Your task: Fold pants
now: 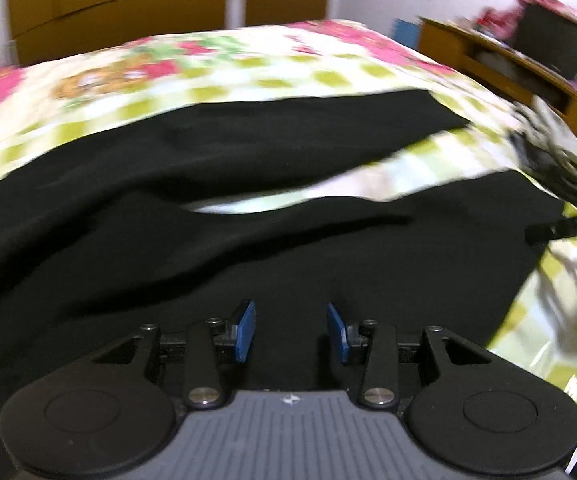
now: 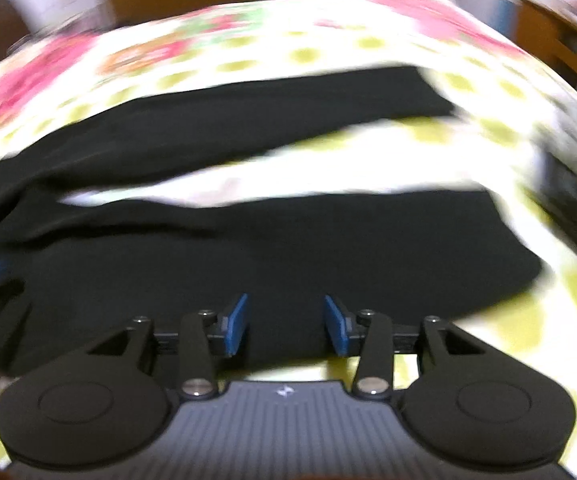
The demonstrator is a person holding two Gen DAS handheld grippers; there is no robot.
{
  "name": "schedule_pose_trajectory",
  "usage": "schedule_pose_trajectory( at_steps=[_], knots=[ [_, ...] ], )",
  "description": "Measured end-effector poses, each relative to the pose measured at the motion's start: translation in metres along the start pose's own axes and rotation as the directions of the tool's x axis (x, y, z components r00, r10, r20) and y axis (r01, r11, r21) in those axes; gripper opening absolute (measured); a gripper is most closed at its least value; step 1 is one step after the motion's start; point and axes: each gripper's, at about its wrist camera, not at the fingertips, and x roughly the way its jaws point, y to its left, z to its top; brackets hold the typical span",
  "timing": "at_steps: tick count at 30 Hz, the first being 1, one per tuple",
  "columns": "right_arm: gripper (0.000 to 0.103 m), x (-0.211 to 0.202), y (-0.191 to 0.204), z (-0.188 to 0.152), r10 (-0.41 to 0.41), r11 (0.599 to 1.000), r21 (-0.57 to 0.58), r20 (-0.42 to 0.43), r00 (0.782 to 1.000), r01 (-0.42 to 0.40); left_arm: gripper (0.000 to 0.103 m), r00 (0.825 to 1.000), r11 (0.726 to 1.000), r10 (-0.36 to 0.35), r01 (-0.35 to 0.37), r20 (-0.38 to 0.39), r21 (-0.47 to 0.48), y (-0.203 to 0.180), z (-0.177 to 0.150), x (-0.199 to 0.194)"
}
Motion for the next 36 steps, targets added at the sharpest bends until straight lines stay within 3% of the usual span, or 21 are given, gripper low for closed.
schedule_pose_trajectory(
  at_steps=[4,8,14,22,26,27,29,32,36],
  knots=[
    [0.044,0.006,-0.069,0.000,-0.023,0.976,0.216,0.023,0.999,0.017,0.052,0.999,0.995,-0.033,0.035,-0.025,0.093,-0.048,0.016,0.028],
    [0.047,0.005,-0.105,-0.002,-0.022,0.956,0.294,0.058,0.998,0.004,0.054,0.998,0.990,-0.043,0.048,-0.041,0.134,-0.084,0.027,0.045],
    [0.049,0.001,-0.151,-0.014,0.013,0.896,0.441,0.113,0.994,-0.062,0.055,0.998,0.987,-0.046,0.053,-0.050,0.152,-0.101,0.032,0.052],
    [0.050,0.018,-0.158,-0.014,0.031,0.872,0.482,0.121,0.992,-0.087,0.056,0.997,0.986,-0.034,0.045,-0.072,0.163,-0.107,0.031,0.054],
    [0.051,0.029,-0.168,-0.008,0.063,0.820,0.556,0.152,0.986,-0.138,0.056,0.997,0.986,-0.041,0.052,-0.072,0.161,-0.110,0.032,0.053],
    [0.047,0.029,-0.170,-0.009,0.073,0.813,0.561,0.168,0.983,-0.156,0.057,0.996,0.985,-0.040,0.052,-0.074,0.163,-0.111,0.032,0.053],
    [0.013,0.029,-0.172,-0.009,0.096,0.813,0.552,0.182,0.979,-0.183,0.057,0.996,0.985,-0.042,0.054,-0.077,0.166,-0.114,0.033,0.055],
    [0.007,0.025,-0.181,-0.008,0.166,0.773,0.579,0.211,0.963,-0.260,0.057,0.996,0.983,-0.070,0.079,-0.062,0.163,-0.122,0.037,0.051],
    [0.004,-0.010,-0.200,0.002,0.135,0.767,0.570,0.307,0.942,-0.295,0.058,0.990,0.976,-0.133,0.139,-0.050,0.166,-0.137,0.038,0.052]
  ],
)
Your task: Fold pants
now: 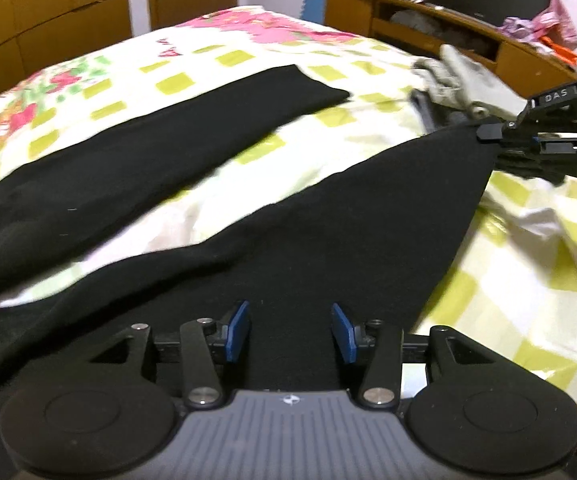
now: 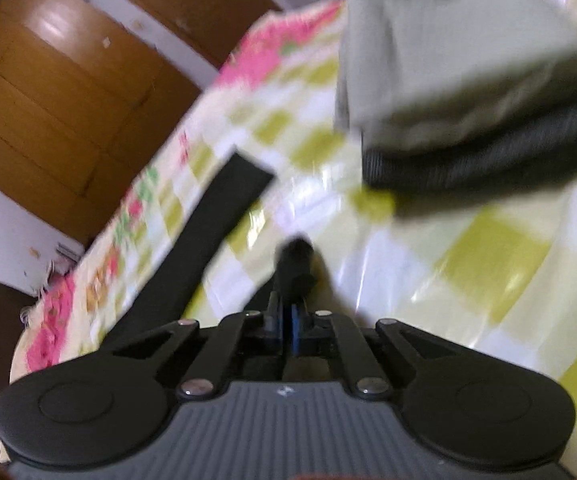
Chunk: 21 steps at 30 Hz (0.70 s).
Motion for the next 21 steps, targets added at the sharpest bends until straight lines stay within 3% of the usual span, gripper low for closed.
schedule_pose_trajectory(
  at_steps=[4,7,11,13,17,19,21],
  knots=[
    [0.004,-0.006,-0.008,0.003,-0.125,0.989,-0.083,-0.007,0.992,0.124,0.059,1.000,1.000,-0.018,0.017,-0.017,-0.018,0.000,-0.003,0.008],
    [0.013,0.006,-0.005,-0.005,-0.248,0.956,-0.180,-0.073,0.966,0.232,0.059,1.000,0.999,0.020,-0.019,0.015,-0.030,0.018,-0.004,-0.013],
    [0.020,-0.014,0.016,-0.008,-0.291,0.919,-0.269,0.036,0.956,0.289,0.059,0.991,0.991,0.127,-0.125,0.051,-0.048,0.069,-0.015,-0.052],
    [0.021,-0.025,0.040,-0.010,-0.323,0.864,-0.366,0.127,0.938,0.347,0.059,0.981,0.980,0.186,-0.181,0.054,-0.079,0.104,-0.022,-0.071],
    [0.033,-0.016,0.100,-0.018,-0.254,0.766,-0.571,0.154,0.955,0.296,0.060,0.949,0.946,0.311,-0.305,0.048,-0.108,0.173,-0.038,-0.097],
    [0.035,0.004,0.139,-0.027,-0.164,0.712,-0.682,0.070,0.984,0.167,0.060,0.934,0.929,0.357,-0.350,0.034,-0.118,0.208,-0.044,-0.104],
    [0.036,0.035,0.177,-0.041,-0.104,0.640,-0.767,-0.036,0.994,0.039,0.060,0.923,0.914,0.385,-0.378,0.020,-0.146,0.241,-0.048,-0.109]
  ],
)
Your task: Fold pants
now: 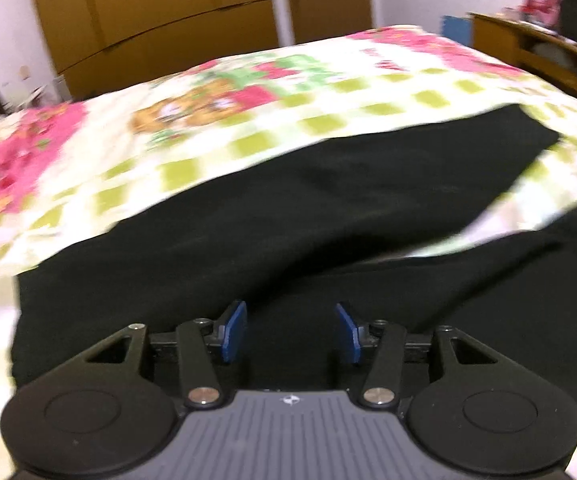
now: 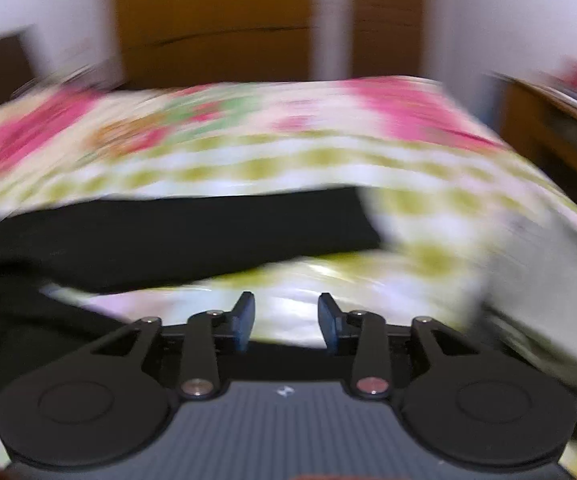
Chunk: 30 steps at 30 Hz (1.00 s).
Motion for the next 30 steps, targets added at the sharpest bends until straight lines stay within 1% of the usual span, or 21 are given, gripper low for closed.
schedule_pose_trajectory(
  at_steps=[2,4,6,7,9,10,11,13,14,16,17,18,19,20,21,23,26,27,28,29,30],
  knots=[
    [0.036,0.036,0.038,0.025,0.141,0.986,-0.083,-0.043,0.989,-0.144,0.062,1.000,0.999,0.026,-0.026,-0.006,-0.020,0.027,0.002,0.009],
    [0.036,0.077,0.081,0.051,0.249,0.955,-0.147,-0.082,0.965,-0.259,0.065,0.998,0.998,0.060,-0.060,-0.011,-0.035,0.052,0.004,0.020],
    [0.036,0.111,0.119,0.071,0.323,0.918,-0.202,-0.116,0.939,-0.340,0.065,0.996,0.995,0.089,-0.091,-0.027,-0.050,0.076,0.007,0.032],
    [0.036,0.134,0.140,0.083,0.358,0.897,-0.224,-0.142,0.923,-0.382,0.065,0.995,0.994,0.097,-0.099,-0.040,-0.053,0.089,0.009,0.040],
    [0.036,0.171,0.173,0.100,0.399,0.858,-0.269,-0.189,0.897,-0.438,0.067,0.992,0.993,0.107,-0.110,-0.064,-0.053,0.115,0.014,0.053],
    [0.036,0.186,0.191,0.106,0.413,0.831,-0.308,-0.218,0.884,-0.464,0.067,0.990,0.991,0.117,-0.121,-0.076,-0.052,0.127,0.017,0.059],
    [0.037,0.204,0.207,0.114,0.419,0.803,-0.350,-0.246,0.874,-0.483,0.068,0.987,0.989,0.131,-0.136,-0.090,-0.053,0.140,0.022,0.067],
    [0.038,0.234,0.227,0.127,0.425,0.769,-0.388,-0.282,0.860,-0.508,0.068,0.981,0.984,0.159,-0.166,-0.107,-0.061,0.164,0.030,0.079],
    [0.040,0.248,0.231,0.133,0.429,0.759,-0.402,-0.286,0.857,-0.513,0.069,0.978,0.982,0.167,-0.176,-0.122,-0.071,0.176,0.034,0.085],
    [0.045,0.262,0.238,0.140,0.424,0.743,-0.434,-0.285,0.860,-0.510,0.072,0.977,0.980,0.159,-0.173,-0.141,-0.098,0.197,0.039,0.092],
    [0.046,0.271,0.240,0.144,0.424,0.735,-0.442,-0.292,0.857,-0.514,0.073,0.976,0.978,0.161,-0.177,-0.144,-0.108,0.206,0.042,0.095],
    [0.046,0.278,0.240,0.146,0.427,0.728,-0.444,-0.303,0.852,-0.523,0.075,0.977,0.978,0.158,-0.175,-0.142,-0.116,0.214,0.046,0.098],
    [0.048,0.283,0.242,0.147,0.428,0.717,-0.445,-0.327,0.843,-0.537,0.083,0.978,0.978,0.151,-0.168,-0.143,-0.122,0.220,0.047,0.100],
    [0.049,0.289,0.244,0.147,0.422,0.705,-0.450,-0.355,0.834,-0.548,0.087,0.978,0.979,0.137,-0.158,-0.157,-0.129,0.225,0.048,0.103],
    [0.049,0.295,0.246,0.147,0.413,0.689,-0.462,-0.382,0.826,-0.559,0.089,0.976,0.979,0.132,-0.155,-0.173,-0.131,0.231,0.048,0.109],
    [0.051,0.306,0.251,0.147,0.403,0.665,-0.476,-0.421,0.813,-0.576,0.089,0.965,0.978,0.136,-0.167,-0.226,-0.125,0.242,0.048,0.122],
    [0.056,0.317,0.253,0.146,0.400,0.646,-0.460,-0.474,0.784,-0.608,0.089,0.954,0.981,0.081,-0.127,-0.289,-0.145,0.250,0.044,0.138],
    [0.057,0.320,0.254,0.146,0.398,0.641,-0.455,-0.490,0.775,-0.617,0.089,0.951,0.984,0.075,-0.119,-0.301,-0.131,0.247,0.043,0.141],
    [0.059,0.322,0.255,0.145,0.394,0.636,-0.453,-0.506,0.767,-0.625,0.087,0.948,0.988,0.080,-0.117,-0.308,-0.102,0.242,0.044,0.143],
    [0.060,0.323,0.258,0.145,0.389,0.628,-0.459,-0.514,0.764,-0.628,0.084,0.945,0.991,0.083,-0.110,-0.318,-0.071,0.238,0.045,0.145],
    [0.060,0.323,0.260,0.145,0.387,0.621,-0.463,-0.520,0.761,-0.633,0.079,0.941,0.993,0.082,-0.105,-0.329,-0.054,0.235,0.046,0.145]
  ],
)
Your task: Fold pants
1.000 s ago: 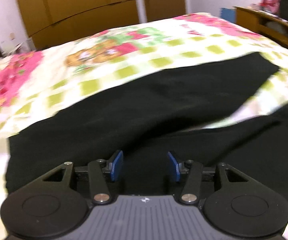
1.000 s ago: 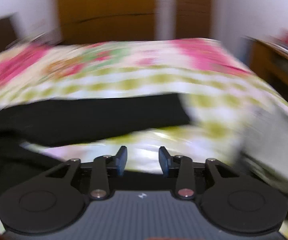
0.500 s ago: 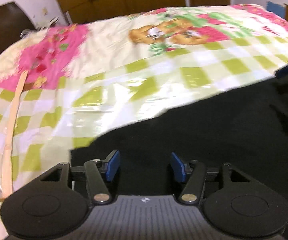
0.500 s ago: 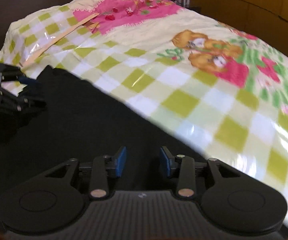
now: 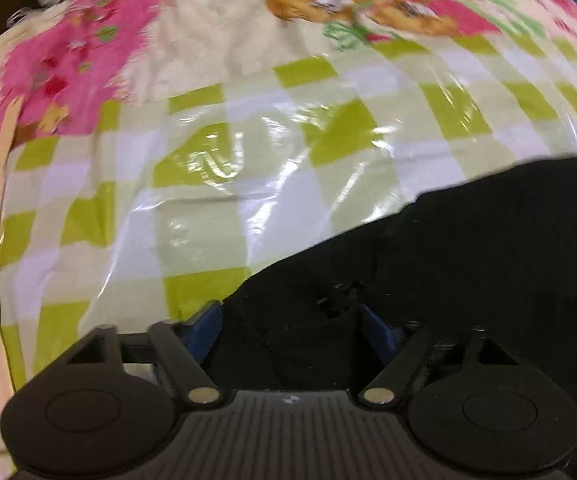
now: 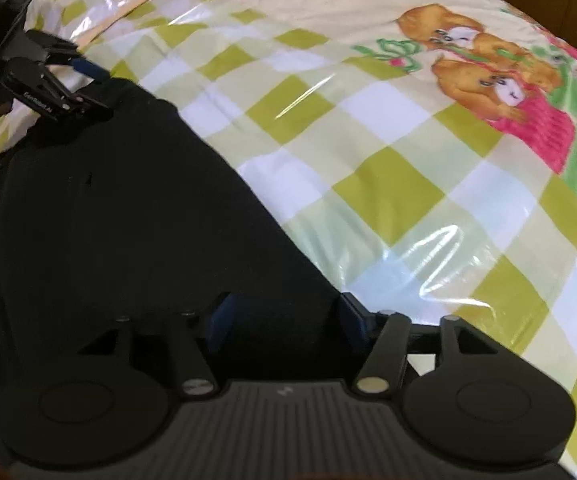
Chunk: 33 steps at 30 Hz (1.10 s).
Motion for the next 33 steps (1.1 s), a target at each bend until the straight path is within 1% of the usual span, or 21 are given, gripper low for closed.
schedule_pose_trajectory(
  at_steps=[1,2,3,4,5,6,7,8,9,10,16,19,20,21,22,23,26,30,31,32,33],
  knots=[
    [0.059,0.000,0.001,0.002,0.009,1.000,0.001,-0.007,1.000,-0.009,0.074,1.000,1.000,0.006,-0.006,-0.015,0.015,-0.002,0.002,0.001],
    [0.052,0.000,0.001,0.004,0.019,1.000,0.006,-0.015,1.000,-0.019,0.071,1.000,0.999,0.014,-0.013,-0.026,0.032,-0.004,0.003,0.002],
    [0.046,0.000,0.002,0.005,0.021,1.000,0.001,-0.023,1.000,-0.021,0.064,0.999,0.998,0.023,-0.022,-0.033,0.052,-0.008,0.004,0.002],
    [0.034,0.001,0.004,0.007,0.013,1.000,-0.006,-0.026,1.000,-0.014,0.054,0.999,0.997,0.031,-0.028,-0.034,0.070,-0.011,0.005,0.000],
    [0.017,0.002,0.005,0.008,0.010,1.000,-0.003,-0.027,1.000,-0.010,0.049,0.999,0.996,0.030,-0.027,-0.033,0.079,-0.014,0.006,-0.001],
    [0.010,0.002,0.006,0.010,0.006,1.000,0.011,-0.025,1.000,-0.005,0.039,0.999,0.996,0.028,-0.025,-0.031,0.082,-0.017,0.006,-0.003],
    [0.002,0.003,0.006,0.010,-0.006,1.000,0.022,-0.021,1.000,0.006,0.034,0.999,0.995,0.035,-0.033,-0.024,0.091,-0.019,0.006,-0.006],
    [0.000,0.002,0.008,0.011,-0.014,1.000,0.025,-0.016,1.000,0.015,0.033,0.999,0.994,0.049,-0.047,-0.015,0.101,-0.022,0.005,-0.008],
    [0.000,0.001,0.011,0.011,-0.023,0.999,0.024,-0.009,1.000,0.023,0.027,0.998,0.992,0.061,-0.060,-0.005,0.107,-0.024,0.003,-0.011],
    [0.000,-0.002,0.014,0.011,-0.027,0.999,0.023,0.001,1.000,0.027,0.026,0.997,0.992,0.073,-0.074,0.007,0.107,-0.024,0.001,-0.015],
    [0.000,-0.040,0.036,0.010,-0.011,1.000,-0.010,0.079,0.997,0.012,0.025,0.995,0.997,0.046,-0.051,0.091,0.051,-0.023,-0.018,-0.058],
    [0.002,-0.054,0.039,0.009,-0.005,1.000,-0.030,0.143,0.990,0.010,0.025,0.994,0.998,0.032,-0.038,0.102,0.055,-0.029,-0.026,-0.069],
    [0.004,-0.052,0.038,0.011,0.007,0.999,-0.033,0.127,0.992,-0.002,0.025,0.995,0.997,0.031,-0.037,0.099,0.063,-0.031,-0.027,-0.070],
    [0.009,-0.046,0.036,0.011,-0.019,0.999,-0.035,0.123,0.992,0.023,0.025,0.995,0.997,0.028,-0.035,0.098,0.070,-0.034,-0.028,-0.070],
    [0.020,-0.039,0.035,0.012,-0.067,0.996,-0.049,0.137,0.988,0.074,0.025,0.994,0.996,0.025,-0.033,0.103,0.077,-0.037,-0.028,-0.071],
    [0.029,-0.032,0.033,0.012,-0.090,0.993,-0.065,0.130,0.987,0.099,0.025,0.994,0.996,0.021,-0.030,0.109,0.081,-0.038,-0.029,-0.073],
    [0.039,-0.008,0.021,0.016,-0.105,0.993,-0.046,0.067,0.992,0.108,0.025,0.993,0.997,0.009,-0.018,0.122,0.074,-0.038,-0.031,-0.078],
    [0.047,0.009,0.014,0.016,-0.103,0.993,-0.059,0.055,0.993,0.107,0.025,0.992,0.998,0.005,-0.014,0.127,0.067,-0.036,-0.033,-0.083],
    [0.047,0.011,0.014,0.016,-0.108,0.992,-0.062,0.057,0.993,0.111,0.025,0.992,0.998,0.008,-0.016,0.129,0.066,-0.036,-0.033,-0.084],
    [0.039,0.012,0.014,0.017,-0.109,0.992,-0.060,0.060,0.992,0.113,0.025,0.991,0.998,0.007,-0.016,0.131,0.062,-0.036,-0.034,-0.085],
    [0.029,0.012,0.016,0.017,-0.113,0.992,-0.056,0.063,0.992,0.116,0.025,0.991,0.998,0.006,-0.014,0.134,0.056,-0.035,-0.035,-0.086]
  ],
)
